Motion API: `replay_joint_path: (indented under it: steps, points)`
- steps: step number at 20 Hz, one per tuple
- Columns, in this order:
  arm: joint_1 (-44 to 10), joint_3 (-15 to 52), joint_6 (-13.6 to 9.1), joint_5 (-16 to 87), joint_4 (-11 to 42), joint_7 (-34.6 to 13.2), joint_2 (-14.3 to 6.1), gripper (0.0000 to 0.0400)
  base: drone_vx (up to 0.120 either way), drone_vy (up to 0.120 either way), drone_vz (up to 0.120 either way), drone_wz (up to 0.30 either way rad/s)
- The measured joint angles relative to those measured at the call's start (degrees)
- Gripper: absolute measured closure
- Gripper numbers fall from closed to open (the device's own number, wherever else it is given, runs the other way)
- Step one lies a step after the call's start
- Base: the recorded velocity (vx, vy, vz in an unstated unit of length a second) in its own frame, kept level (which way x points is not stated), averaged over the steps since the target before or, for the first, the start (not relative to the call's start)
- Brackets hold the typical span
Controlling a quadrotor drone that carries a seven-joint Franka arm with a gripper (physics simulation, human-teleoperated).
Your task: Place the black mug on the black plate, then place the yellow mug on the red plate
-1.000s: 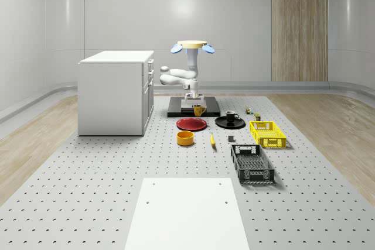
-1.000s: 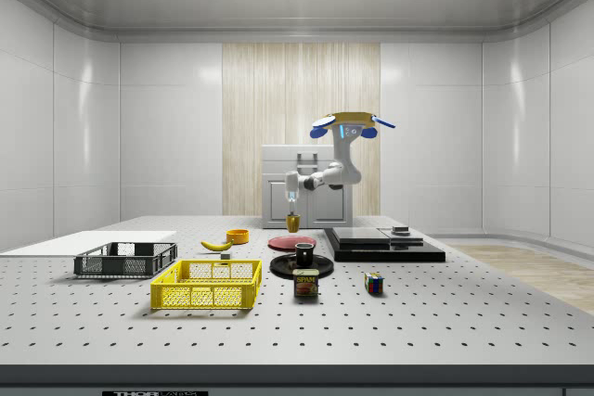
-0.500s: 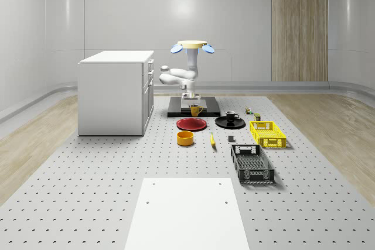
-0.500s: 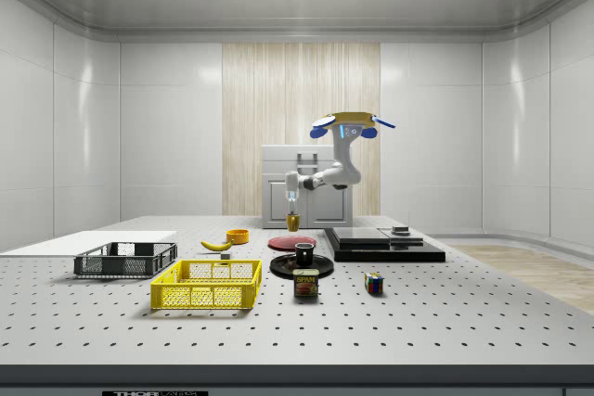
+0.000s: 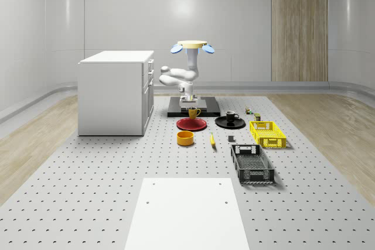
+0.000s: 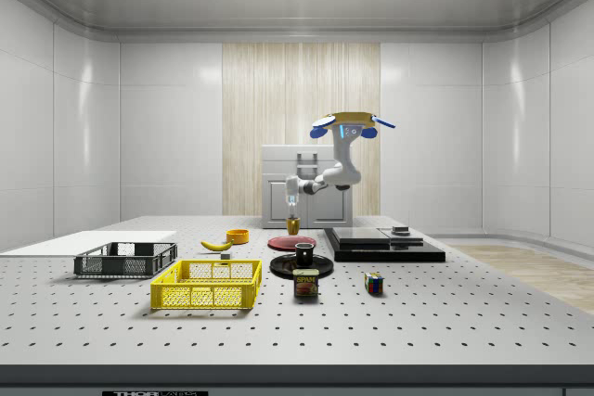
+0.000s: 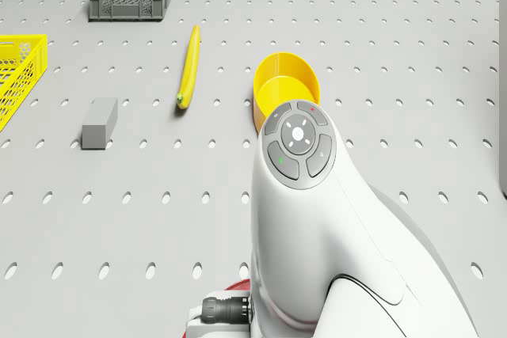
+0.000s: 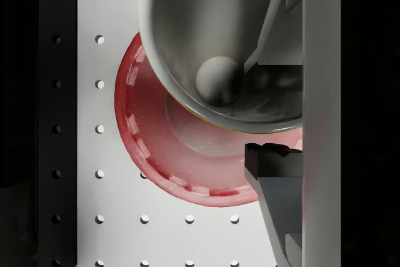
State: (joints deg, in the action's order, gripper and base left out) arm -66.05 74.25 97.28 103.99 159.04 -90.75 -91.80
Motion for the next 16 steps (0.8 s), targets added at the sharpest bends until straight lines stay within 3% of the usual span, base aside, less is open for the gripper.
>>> replay_joint_path:
  steps: [6, 7, 9, 11, 16]
  points:
    - [-0.71, -4.25, 1.53, 3.96, -1.38, 0.17, 0.39, 0.029, 0.0, 0.0, 0.0, 0.0]
    - [-0.85, -4.88, 1.74, 4.55, -1.62, 0.17, 0.48, 0.0267, 0.0, 0.0, 0.0, 0.0]
    - [-1.05, -5.85, 2.05, 5.48, -1.99, 0.19, 0.66, 0.0162, 0.0, 0.0, 0.0, 0.0]
    - [-1.12, -6.33, 2.14, 5.96, -2.18, 0.23, 0.82, 0.0098, 0.0, 0.0, 0.0, 0.0]
    - [-0.46, -4.53, 1.11, 4.43, -1.47, 0.43, 0.97, 0.0028, 0.0, 0.0, 0.0, 0.0]
